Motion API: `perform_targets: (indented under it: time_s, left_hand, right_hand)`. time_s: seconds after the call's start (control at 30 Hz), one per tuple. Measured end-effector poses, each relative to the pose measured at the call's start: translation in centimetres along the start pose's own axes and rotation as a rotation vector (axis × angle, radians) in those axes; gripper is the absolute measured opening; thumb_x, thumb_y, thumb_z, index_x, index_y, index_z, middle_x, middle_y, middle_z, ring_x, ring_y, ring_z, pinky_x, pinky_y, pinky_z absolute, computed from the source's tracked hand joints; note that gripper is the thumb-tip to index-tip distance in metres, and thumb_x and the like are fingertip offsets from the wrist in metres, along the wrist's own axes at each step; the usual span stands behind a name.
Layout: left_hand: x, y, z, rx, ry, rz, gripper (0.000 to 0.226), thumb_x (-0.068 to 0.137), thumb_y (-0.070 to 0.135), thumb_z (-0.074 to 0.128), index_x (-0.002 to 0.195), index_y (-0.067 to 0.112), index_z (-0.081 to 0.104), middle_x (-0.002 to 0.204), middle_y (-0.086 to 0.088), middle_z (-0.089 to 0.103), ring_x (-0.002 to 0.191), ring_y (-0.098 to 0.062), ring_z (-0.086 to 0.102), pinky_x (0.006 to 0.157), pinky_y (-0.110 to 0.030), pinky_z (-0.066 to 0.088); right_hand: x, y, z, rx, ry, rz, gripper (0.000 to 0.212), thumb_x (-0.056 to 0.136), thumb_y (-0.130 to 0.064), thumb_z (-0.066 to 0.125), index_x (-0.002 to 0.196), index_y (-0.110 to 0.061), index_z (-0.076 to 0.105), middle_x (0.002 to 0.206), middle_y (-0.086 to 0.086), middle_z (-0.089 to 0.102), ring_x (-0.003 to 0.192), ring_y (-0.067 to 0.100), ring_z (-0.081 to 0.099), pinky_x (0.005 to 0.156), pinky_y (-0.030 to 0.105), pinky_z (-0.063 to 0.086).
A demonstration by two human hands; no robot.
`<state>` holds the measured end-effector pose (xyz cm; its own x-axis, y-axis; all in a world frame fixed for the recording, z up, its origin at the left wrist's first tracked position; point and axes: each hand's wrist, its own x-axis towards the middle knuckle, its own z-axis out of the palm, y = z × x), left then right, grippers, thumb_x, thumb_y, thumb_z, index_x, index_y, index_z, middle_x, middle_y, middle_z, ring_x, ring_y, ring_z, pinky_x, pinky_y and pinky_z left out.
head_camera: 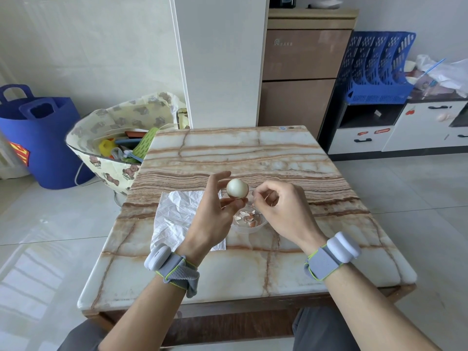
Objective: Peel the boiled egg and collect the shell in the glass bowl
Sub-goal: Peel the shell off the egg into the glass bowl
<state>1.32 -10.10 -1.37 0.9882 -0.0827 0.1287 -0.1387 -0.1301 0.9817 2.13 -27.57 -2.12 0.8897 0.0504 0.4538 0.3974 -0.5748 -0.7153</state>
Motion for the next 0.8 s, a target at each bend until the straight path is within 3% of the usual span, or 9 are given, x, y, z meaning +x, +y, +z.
perform_targets:
  time_s: [0.27,0.47,0.57,0.7,0.8]
  left_hand:
    - [-0.35,0.29,-0.07,-0.055,-0.021,-0.019,0.038,0.098,-0.009,0.058,0.13,0.008,0.048,0.133,-0.011,0.062,0.102,-0.028,0.076,0.099,-0.037,0.058]
    - [-0.33,0.37,-0.17,-0.012,-0.067,0.0,0.036,0.102,-0.008,0.051,0.136,0.005,0.048,0.129,-0.016,0.063,0.104,-0.03,0.073,0.098,-0.035,0.058]
    - [-0.43,0.42,-0.15,0.007,-0.093,0.017,0.042,0.101,-0.011,0.051,0.14,0.006,0.046,0.128,-0.016,0.063,0.103,-0.026,0.073,0.095,-0.028,0.058]
    - [-0.34,0.46,-0.16,0.051,-0.09,0.034,0.053,0.092,-0.002,0.072,0.138,0.011,0.049,0.119,-0.014,0.064,0.088,-0.009,0.069,0.084,-0.027,0.059]
    - [-0.09,0.4,0.1,0.06,0.002,0.032,0.048,0.089,0.003,0.077,0.132,0.011,0.055,0.116,-0.016,0.067,0.087,-0.023,0.07,0.088,-0.041,0.061]
  right_hand:
    - [0.11,-0.15,0.08,-0.005,0.012,0.022,0.011,0.088,-0.007,0.073,0.09,-0.017,0.077,0.072,-0.018,0.069,0.063,0.007,0.064,0.062,0.017,0.049]
    - [0.22,-0.17,0.13,0.078,-0.027,0.058,0.025,0.09,-0.021,0.078,0.115,-0.019,0.076,0.092,-0.011,0.075,0.071,0.005,0.069,0.066,0.017,0.051]
    - [0.22,0.02,0.38,0.087,-0.032,0.064,0.021,0.091,-0.02,0.076,0.112,-0.021,0.076,0.086,-0.013,0.075,0.065,0.005,0.068,0.062,0.014,0.048]
    - [0.09,0.0,0.62,0.122,-0.03,0.059,0.018,0.092,-0.015,0.076,0.108,-0.023,0.077,0.083,-0.022,0.074,0.061,0.0,0.068,0.058,0.01,0.049]
    - [0.03,0.04,0.58,0.109,-0.034,0.037,0.017,0.094,-0.01,0.07,0.104,-0.02,0.079,0.079,-0.018,0.075,0.065,0.001,0.069,0.061,0.01,0.05]
